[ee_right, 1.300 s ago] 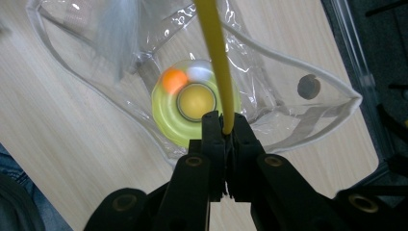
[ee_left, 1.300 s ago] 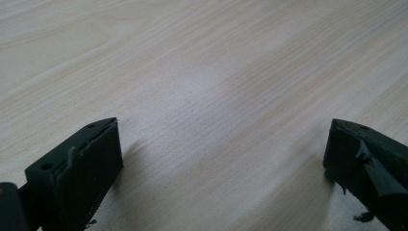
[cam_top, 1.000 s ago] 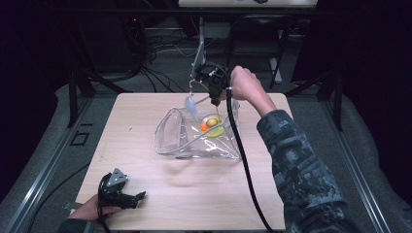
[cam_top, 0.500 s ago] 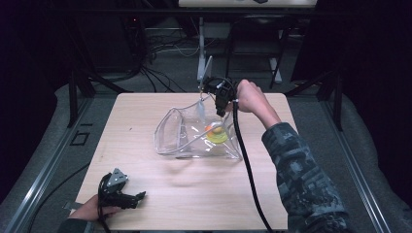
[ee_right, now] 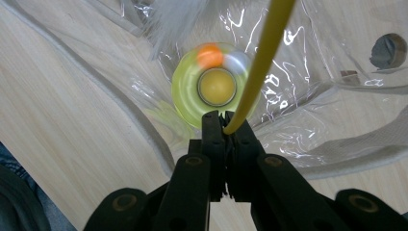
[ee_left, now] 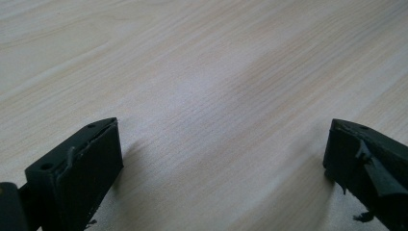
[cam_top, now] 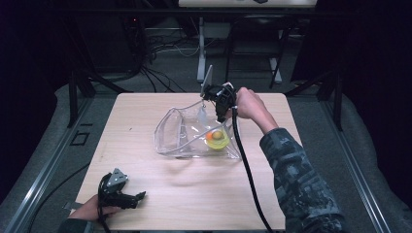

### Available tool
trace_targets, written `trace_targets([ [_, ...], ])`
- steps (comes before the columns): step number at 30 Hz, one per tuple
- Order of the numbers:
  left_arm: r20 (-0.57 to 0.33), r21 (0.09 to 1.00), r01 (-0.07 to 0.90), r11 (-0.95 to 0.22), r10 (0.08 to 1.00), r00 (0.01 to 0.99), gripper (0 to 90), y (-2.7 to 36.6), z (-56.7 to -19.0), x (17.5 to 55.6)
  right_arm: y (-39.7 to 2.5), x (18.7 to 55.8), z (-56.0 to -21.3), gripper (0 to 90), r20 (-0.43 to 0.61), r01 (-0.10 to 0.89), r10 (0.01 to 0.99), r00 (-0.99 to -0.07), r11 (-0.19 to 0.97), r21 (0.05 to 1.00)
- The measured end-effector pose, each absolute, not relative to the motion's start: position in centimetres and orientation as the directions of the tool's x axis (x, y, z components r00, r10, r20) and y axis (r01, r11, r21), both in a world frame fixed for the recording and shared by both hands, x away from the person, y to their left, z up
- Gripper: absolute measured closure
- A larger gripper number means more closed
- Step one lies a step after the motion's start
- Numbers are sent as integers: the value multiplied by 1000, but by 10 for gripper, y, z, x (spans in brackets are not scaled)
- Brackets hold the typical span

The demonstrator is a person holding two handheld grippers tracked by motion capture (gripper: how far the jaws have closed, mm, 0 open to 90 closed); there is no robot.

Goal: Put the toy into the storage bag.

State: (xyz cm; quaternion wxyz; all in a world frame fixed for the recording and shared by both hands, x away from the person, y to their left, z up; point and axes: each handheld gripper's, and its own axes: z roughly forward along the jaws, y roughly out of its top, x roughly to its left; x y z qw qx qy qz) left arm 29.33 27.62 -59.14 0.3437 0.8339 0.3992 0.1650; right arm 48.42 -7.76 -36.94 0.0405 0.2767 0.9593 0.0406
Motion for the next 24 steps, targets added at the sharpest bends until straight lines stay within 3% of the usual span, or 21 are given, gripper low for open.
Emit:
trace_targets([
  [17, 1, 705, 552, -445, 779, 627, 0, 276, -591, 293, -70, 486, -388, 873, -89, 554, 553, -828, 832, 17],
  [20, 1, 705, 552, -446, 779, 627, 0, 276, -591, 293, -70, 486, -388, 851, -93, 553, 552, -829, 833, 19],
  [23, 0, 705, 553, -445, 779, 627, 0, 276, -591, 293, -72, 485, -381, 734, -111, 554, 554, -825, 832, 37],
  [24, 0, 705, 553, -445, 779, 627, 0, 276, -591, 293, -72, 485, -381, 734, -111, 554, 554, -825, 832, 37],
])
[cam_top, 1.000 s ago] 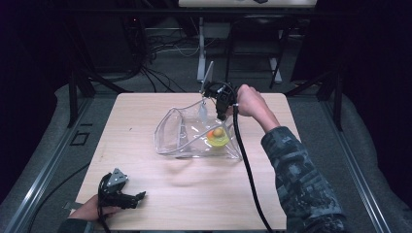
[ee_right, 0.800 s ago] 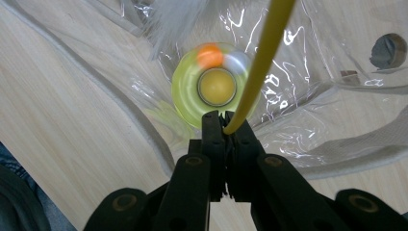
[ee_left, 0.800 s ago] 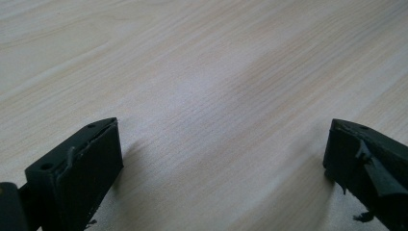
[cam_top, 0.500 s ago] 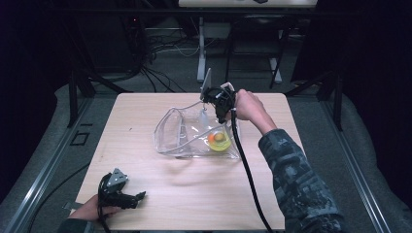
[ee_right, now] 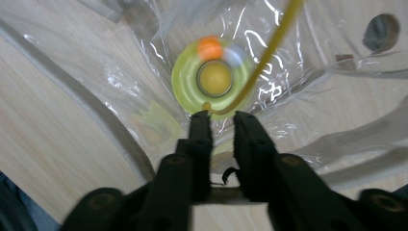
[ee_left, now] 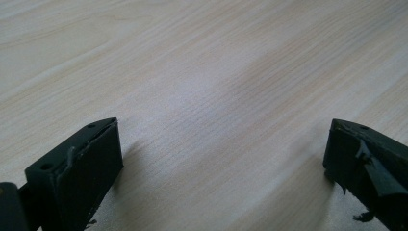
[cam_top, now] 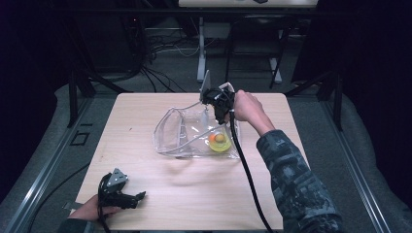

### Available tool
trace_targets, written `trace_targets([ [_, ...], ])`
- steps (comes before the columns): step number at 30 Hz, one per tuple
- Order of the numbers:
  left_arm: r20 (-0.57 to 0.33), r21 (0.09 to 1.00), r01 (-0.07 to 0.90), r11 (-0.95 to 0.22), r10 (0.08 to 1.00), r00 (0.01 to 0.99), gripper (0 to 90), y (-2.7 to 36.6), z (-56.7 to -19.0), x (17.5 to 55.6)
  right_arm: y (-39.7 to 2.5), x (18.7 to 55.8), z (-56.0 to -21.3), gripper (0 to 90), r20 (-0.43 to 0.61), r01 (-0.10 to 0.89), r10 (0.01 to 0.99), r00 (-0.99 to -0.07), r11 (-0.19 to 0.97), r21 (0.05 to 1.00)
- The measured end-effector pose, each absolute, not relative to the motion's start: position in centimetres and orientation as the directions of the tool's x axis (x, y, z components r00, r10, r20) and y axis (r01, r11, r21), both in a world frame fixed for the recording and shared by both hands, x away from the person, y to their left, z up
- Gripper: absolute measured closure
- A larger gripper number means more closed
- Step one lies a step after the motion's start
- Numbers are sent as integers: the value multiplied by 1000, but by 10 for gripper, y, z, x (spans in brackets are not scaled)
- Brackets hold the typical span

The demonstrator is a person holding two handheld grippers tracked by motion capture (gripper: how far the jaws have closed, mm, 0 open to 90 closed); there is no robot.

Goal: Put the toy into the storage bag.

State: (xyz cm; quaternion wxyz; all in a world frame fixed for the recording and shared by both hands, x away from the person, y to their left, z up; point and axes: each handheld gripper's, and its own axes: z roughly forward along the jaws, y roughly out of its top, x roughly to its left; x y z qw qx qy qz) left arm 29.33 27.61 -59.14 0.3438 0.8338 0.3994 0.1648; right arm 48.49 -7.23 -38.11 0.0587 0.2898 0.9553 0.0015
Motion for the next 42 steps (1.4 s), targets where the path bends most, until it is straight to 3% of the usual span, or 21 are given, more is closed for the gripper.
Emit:
trace_targets([
  [3, 0, 705, 552, -445, 779, 627, 0, 276, -591, 293, -77, 481, -367, 567, -110, 550, 560, -821, 828, 105],
  [5, 1, 705, 552, -445, 779, 627, 0, 276, -591, 293, -79, 480, -363, 532, -103, 554, 566, -818, 823, 128],
  [6, 0, 705, 553, -445, 779, 627, 0, 276, -591, 293, -81, 478, -353, 417, -107, 556, 573, -812, 817, 153],
  [12, 1, 704, 552, -446, 779, 627, 0, 276, -591, 293, -87, 470, -331, 280, -112, 555, 589, -800, 798, 234],
  [15, 1, 704, 553, -445, 779, 627, 0, 276, -591, 293, -91, 459, -315, 165, -139, 535, 583, -801, 800, 271],
  [29, 1, 705, 553, -445, 779, 627, 0, 276, -591, 293, -117, 425, -297, 11, -169, 516, 600, -782, 775, 364],
  [42, 1, 705, 553, -445, 779, 627, 0, 276, -591, 293, -148, 408, -304, 0, -161, 525, 628, -761, 743, 415],
])
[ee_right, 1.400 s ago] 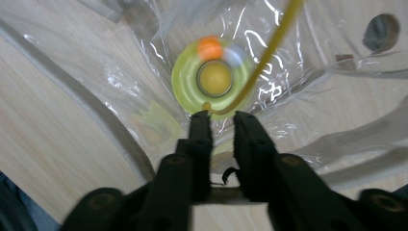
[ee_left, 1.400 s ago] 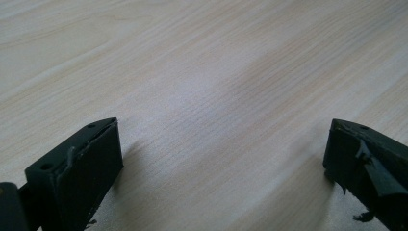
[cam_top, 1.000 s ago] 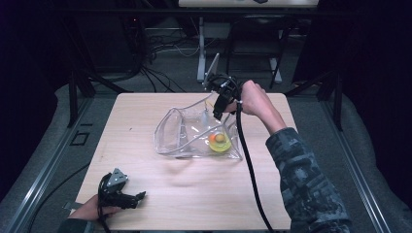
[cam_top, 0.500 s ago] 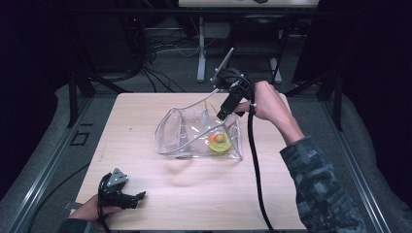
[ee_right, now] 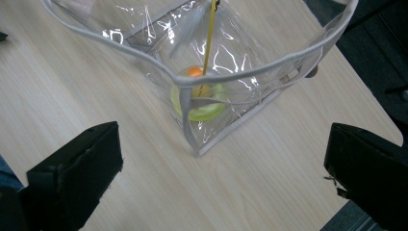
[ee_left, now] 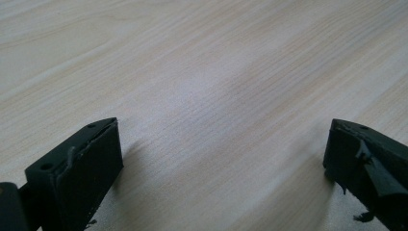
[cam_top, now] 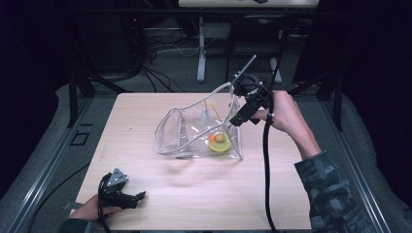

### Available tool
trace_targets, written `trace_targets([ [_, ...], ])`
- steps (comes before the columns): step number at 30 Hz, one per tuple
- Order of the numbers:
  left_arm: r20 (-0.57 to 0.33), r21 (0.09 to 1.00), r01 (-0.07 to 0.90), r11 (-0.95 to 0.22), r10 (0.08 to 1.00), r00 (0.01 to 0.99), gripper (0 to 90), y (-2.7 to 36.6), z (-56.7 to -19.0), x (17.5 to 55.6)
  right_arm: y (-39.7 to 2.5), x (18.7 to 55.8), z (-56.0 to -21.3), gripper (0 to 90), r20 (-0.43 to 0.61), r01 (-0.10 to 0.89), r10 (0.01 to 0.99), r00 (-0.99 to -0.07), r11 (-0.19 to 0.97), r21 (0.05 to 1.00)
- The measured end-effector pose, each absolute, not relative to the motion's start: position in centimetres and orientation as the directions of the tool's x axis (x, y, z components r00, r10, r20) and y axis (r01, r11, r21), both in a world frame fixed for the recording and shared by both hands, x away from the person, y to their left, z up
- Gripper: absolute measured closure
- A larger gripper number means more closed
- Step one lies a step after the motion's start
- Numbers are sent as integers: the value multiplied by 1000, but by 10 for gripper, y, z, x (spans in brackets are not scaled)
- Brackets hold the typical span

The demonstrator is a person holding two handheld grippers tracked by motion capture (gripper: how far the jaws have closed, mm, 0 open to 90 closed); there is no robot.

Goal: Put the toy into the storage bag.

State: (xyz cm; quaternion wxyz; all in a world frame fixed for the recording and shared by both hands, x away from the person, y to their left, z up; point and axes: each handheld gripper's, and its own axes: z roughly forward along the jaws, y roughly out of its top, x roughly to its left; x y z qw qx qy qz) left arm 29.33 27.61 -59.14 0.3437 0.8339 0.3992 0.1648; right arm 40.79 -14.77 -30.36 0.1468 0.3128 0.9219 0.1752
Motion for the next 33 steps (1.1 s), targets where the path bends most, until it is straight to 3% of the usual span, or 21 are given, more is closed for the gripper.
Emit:
trace_targets([
  [14, 1, 705, 553, -445, 779, 627, 0, 276, -591, 293, -189, 399, -340, 0, -109, 577, 679, -726, 687, 442],
  [33, 3, 711, 551, -437, 785, 619, 0, 275, -592, 293, -243, 388, -441, 0, 36, 696, 750, -660, 593, 406],
])
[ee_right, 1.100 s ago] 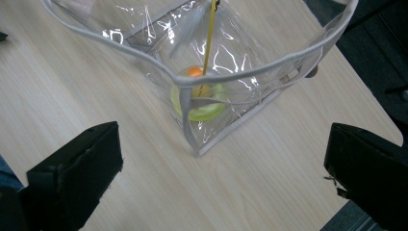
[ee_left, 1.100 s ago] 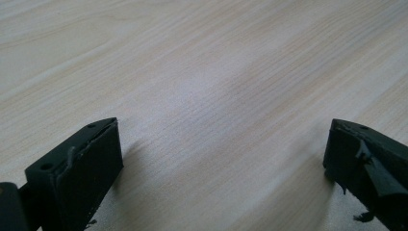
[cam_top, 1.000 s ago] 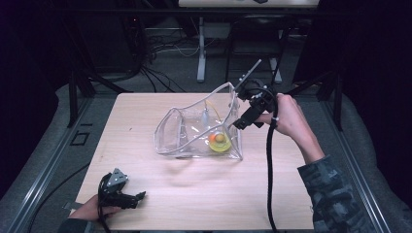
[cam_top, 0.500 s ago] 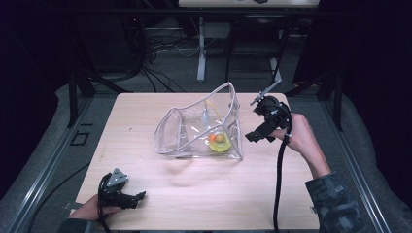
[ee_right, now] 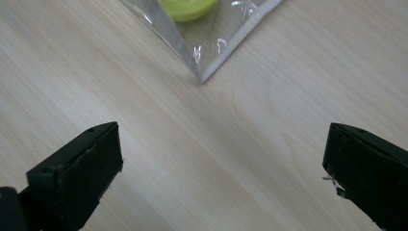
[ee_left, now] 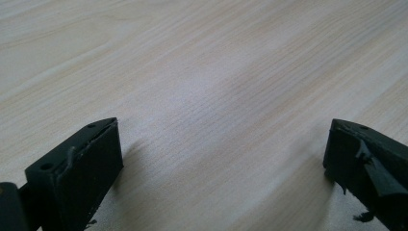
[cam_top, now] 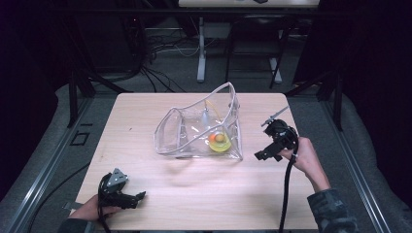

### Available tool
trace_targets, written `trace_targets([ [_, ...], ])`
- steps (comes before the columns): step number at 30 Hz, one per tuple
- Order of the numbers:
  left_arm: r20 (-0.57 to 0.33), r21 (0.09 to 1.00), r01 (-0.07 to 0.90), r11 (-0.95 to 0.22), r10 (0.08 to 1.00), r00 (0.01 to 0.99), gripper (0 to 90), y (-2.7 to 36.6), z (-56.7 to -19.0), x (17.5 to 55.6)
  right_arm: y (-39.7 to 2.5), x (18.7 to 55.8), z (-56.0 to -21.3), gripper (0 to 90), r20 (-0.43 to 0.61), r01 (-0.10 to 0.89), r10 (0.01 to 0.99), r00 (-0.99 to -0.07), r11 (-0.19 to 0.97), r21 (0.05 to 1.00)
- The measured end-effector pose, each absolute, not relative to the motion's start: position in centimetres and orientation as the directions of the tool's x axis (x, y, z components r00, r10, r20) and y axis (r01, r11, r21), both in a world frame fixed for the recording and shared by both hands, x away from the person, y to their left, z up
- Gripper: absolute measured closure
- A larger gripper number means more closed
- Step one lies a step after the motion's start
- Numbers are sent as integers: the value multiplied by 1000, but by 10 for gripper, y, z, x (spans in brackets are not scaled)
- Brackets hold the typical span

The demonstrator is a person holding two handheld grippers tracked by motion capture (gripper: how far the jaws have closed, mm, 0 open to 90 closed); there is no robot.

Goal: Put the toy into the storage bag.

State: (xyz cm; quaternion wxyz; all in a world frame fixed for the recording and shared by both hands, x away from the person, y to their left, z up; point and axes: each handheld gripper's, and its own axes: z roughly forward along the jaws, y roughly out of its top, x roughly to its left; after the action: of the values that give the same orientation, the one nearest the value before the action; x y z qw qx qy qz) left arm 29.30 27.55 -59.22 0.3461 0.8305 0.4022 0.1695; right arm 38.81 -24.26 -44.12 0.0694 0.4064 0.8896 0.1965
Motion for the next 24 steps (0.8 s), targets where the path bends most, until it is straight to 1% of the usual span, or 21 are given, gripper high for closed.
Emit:
trace_targets([
  [3, 1, 710, 551, -439, 783, 622, 0, 276, -592, 293, -248, 385, -451, 0, 47, 703, 754, -655, 585, 404],
  [6, 1, 709, 551, -440, 783, 623, 0, 276, -592, 293, -257, 379, -474, 3, 76, 732, 771, -633, 563, 384],
  [8, 1, 709, 551, -439, 783, 622, 0, 276, -592, 293, -261, 377, -479, 4, 69, 732, 768, -636, 573, 370],
  [9, 1, 709, 551, -440, 783, 623, 0, 276, -592, 293, -263, 375, -485, 4, 101, 748, 776, -622, 552, 368],
  [10, 0, 710, 551, -439, 783, 622, 0, 276, -592, 293, -270, 373, -495, 9, 108, 759, 786, -609, 538, 367],
  [12, 1, 710, 551, -439, 782, 623, 0, 276, -592, 293, -276, 369, -506, 19, 142, 777, 802, -580, 493, 391],
  [13, 1, 710, 551, -439, 782, 623, 0, 276, -592, 293, -276, 369, -506, 19, 142, 777, 802, -580, 493, 391],
  [14, 1, 710, 551, -439, 782, 623, 0, 276, -592, 293, -279, 369, -514, 20, 124, 778, 803, -583, 506, 373],
  [15, 1, 710, 551, -439, 782, 623, 0, 276, -592, 293, -280, 368, -518, 24, 139, 783, 810, -570, 484, 391],
  [16, 1, 710, 551, -439, 783, 623, 0, 276, -592, 293, -283, 368, -521, 23, 157, 791, 806, -571, 489, 368],
  [18, 1, 710, 551, -439, 782, 623, 0, 276, -592, 293, -283, 368, -525, 26, 163, 797, 812, -560, 476, 371],
  [19, 1, 710, 551, -439, 783, 623, 0, 276, -592, 293, -285, 367, -526, 28, 139, 791, 809, -571, 497, 357],
  [22, 0, 711, 550, -439, 782, 623, 0, 276, -592, 293, -286, 364, -532, 30, 127, 810, 828, -546, 482, 335],
  [24, 1, 710, 550, -439, 782, 624, 0, 276, -592, 293, -288, 365, -532, 32, 123, 800, 817, -564, 502, 329],
])
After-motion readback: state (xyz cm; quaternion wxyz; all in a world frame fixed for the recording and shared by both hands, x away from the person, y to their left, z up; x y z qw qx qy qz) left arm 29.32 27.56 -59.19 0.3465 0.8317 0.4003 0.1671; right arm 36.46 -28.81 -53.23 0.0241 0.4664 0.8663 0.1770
